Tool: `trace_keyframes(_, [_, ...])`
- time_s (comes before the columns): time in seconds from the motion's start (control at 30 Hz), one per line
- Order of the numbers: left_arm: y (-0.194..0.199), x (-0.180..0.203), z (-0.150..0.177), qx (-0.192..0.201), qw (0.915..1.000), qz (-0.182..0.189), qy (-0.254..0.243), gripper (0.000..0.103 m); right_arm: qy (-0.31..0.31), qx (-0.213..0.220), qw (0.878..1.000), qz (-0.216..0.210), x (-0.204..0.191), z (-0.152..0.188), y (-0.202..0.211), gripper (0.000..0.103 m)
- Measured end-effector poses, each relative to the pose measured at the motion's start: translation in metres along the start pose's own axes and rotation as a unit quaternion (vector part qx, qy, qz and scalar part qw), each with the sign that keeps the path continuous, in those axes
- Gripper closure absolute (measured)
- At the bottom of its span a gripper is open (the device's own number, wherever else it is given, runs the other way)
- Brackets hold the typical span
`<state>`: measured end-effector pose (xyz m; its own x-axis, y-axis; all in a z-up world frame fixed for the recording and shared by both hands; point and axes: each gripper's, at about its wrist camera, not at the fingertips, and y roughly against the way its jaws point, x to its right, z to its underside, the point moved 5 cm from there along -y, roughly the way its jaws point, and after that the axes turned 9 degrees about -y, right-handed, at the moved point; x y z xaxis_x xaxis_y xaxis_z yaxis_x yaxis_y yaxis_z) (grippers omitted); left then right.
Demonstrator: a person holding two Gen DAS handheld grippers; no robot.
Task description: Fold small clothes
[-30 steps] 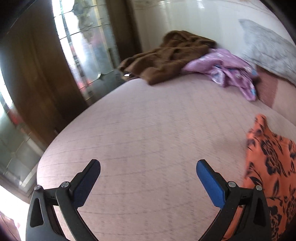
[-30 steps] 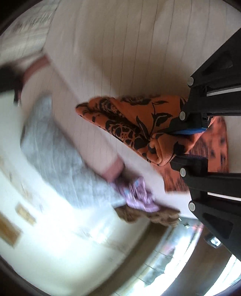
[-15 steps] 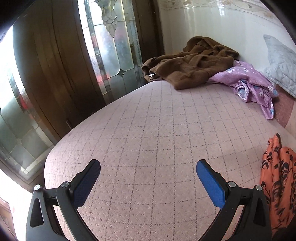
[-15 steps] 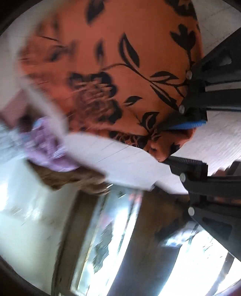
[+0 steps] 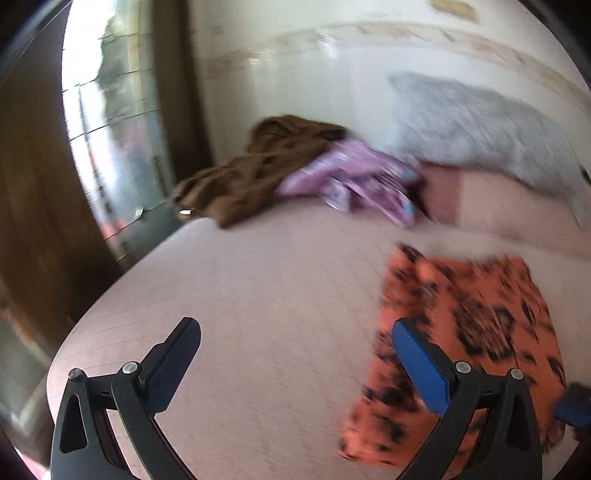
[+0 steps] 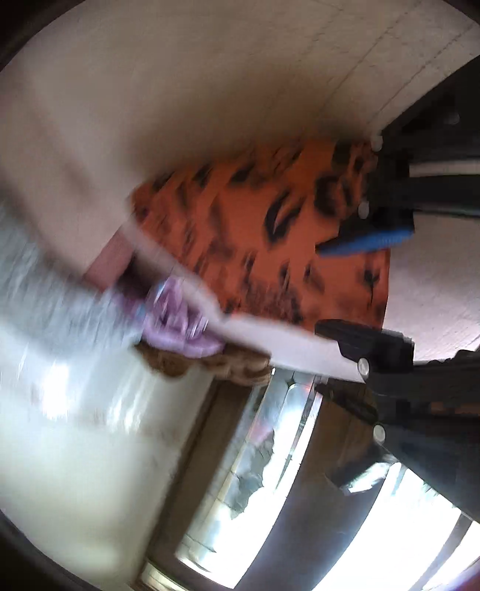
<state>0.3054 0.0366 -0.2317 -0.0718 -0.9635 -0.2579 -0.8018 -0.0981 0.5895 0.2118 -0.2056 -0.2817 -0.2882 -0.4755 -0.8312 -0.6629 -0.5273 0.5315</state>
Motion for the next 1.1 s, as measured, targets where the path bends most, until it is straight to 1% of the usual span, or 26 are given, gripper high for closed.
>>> trace_keyframes(0.03, [-0.009, 0.015, 0.007, -0.025, 0.9994, 0.014, -0.02, 0.0, -0.008, -0.012, 1.0, 0.015, 0.01, 0.001, -0.007, 0.073])
trace_keyframes(0.07, [-0.018, 0.024, 0.015, -0.051, 0.9979, 0.011, -0.038, 0.0, -0.01, -0.024, 0.999, 0.04, 0.021, 0.002, -0.018, 0.078])
trace_keyframes(0.1, [-0.029, 0.032, 0.024, -0.081, 0.9949, 0.0, -0.06, 0.0, -0.014, -0.041, 0.997, 0.064, 0.031, 0.007, -0.028, 0.079])
trace_keyframes(0.13, [-0.044, 0.042, 0.038, -0.121, 0.9879, -0.016, -0.095, 0.0, -0.013, -0.047, 0.997, 0.065, 0.031, 0.008, -0.029, 0.08])
trace_keyframes(0.17, [-0.052, 0.046, 0.045, -0.137, 0.9843, -0.02, -0.11, 0.0, -0.004, -0.049, 0.997, 0.068, 0.028, 0.009, -0.03, 0.08])
trace_keyframes(0.2, [-0.054, 0.046, 0.044, -0.132, 0.9855, -0.019, -0.105, 0.0, 0.016, -0.049, 0.995, 0.083, 0.021, 0.008, -0.031, 0.08])
trace_keyframes(0.23, [-0.052, 0.043, 0.041, -0.13, 0.9869, -0.015, -0.094, 0.0, 0.04, -0.051, 0.993, 0.095, 0.012, 0.006, -0.028, 0.078])
trace_keyframes(0.27, [-0.052, 0.042, 0.039, -0.132, 0.9869, -0.012, -0.092, 0.0, 0.065, -0.048, 0.992, 0.097, -0.001, 0.001, -0.025, 0.078])
trace_keyframes(0.33, [-0.056, 0.04, 0.04, -0.141, 0.9863, -0.006, -0.086, 0.0, 0.09, -0.028, 0.991, 0.096, -0.02, -0.014, -0.025, 0.078])
trace_keyframes(0.4, [-0.059, 0.036, 0.042, -0.147, 0.9864, 0.002, -0.073, 0.0, 0.108, 0.001, 0.988, 0.112, -0.036, -0.036, -0.026, 0.078])
trace_keyframes(0.43, [-0.063, 0.035, 0.042, -0.148, 0.9864, 0.004, -0.073, 0.0, 0.115, 0.014, 0.985, 0.13, -0.042, -0.05, -0.03, 0.078])
trace_keyframes(0.5, [-0.064, 0.035, 0.041, -0.146, 0.9863, 0.004, -0.076, 0.0, 0.122, 0.026, 0.98, 0.153, -0.05, -0.075, -0.045, 0.076])
trace_keyframes(0.57, [-0.066, 0.035, 0.039, -0.144, 0.9864, 0.003, -0.078, 0.0, 0.129, 0.023, 0.974, 0.186, -0.051, -0.099, -0.076, 0.076])
trace_keyframes(0.6, [-0.067, 0.036, 0.039, -0.143, 0.9866, 0.003, -0.079, 0.0, 0.125, 0.016, 0.969, 0.21, -0.044, -0.11, -0.092, 0.076])
trace_keyframes(0.63, [-0.069, 0.037, 0.038, -0.142, 0.9868, 0.004, -0.078, 0.0, 0.115, 0.0, 0.968, 0.225, -0.035, -0.118, -0.108, 0.076])
trace_keyframes(0.67, [-0.07, 0.037, 0.038, -0.142, 0.9869, 0.005, -0.077, 0.0, 0.103, -0.016, 0.967, 0.233, -0.026, -0.123, -0.123, 0.076])
trace_keyframes(0.7, [-0.071, 0.037, 0.038, -0.142, 0.9871, 0.006, -0.075, 0.0, 0.094, -0.019, 0.966, 0.24, -0.016, -0.128, -0.134, 0.076])
trace_keyframes(0.77, [-0.07, 0.036, 0.037, -0.142, 0.9871, 0.007, -0.072, 0.0, 0.1, -0.009, 0.964, 0.246, -0.015, -0.131, -0.14, 0.077])
trace_keyframes(0.83, [-0.066, 0.035, 0.041, -0.141, 0.9873, 0.006, -0.073, 0.0, 0.109, -0.014, 0.959, 0.261, -0.025, -0.132, -0.14, 0.076])
trace_keyframes(0.87, [-0.066, 0.035, 0.041, -0.14, 0.9874, 0.005, -0.074, 0.0, 0.118, -0.015, 0.958, 0.26, -0.033, -0.131, -0.141, 0.076])
trace_keyframes(0.9, [-0.066, 0.036, 0.041, -0.139, 0.9875, 0.004, -0.074, 0.0, 0.126, -0.016, 0.96, 0.248, -0.041, -0.129, -0.139, 0.076])
trace_keyframes(1.0, [-0.065, 0.037, 0.041, -0.139, 0.9876, 0.003, -0.073, 0.0, 0.126, -0.03, 0.972, 0.194, -0.066, -0.124, -0.151, 0.076])
trace_keyframes(1.07, [-0.064, 0.037, 0.043, -0.137, 0.9879, 0.004, -0.072, 0.0, 0.126, -0.046, 0.976, 0.172, -0.077, -0.119, -0.162, 0.076])
trace_keyframes(1.1, [-0.064, 0.037, 0.043, -0.137, 0.988, 0.005, -0.072, 0.0, 0.133, -0.054, 0.976, 0.165, -0.082, -0.117, -0.172, 0.076])
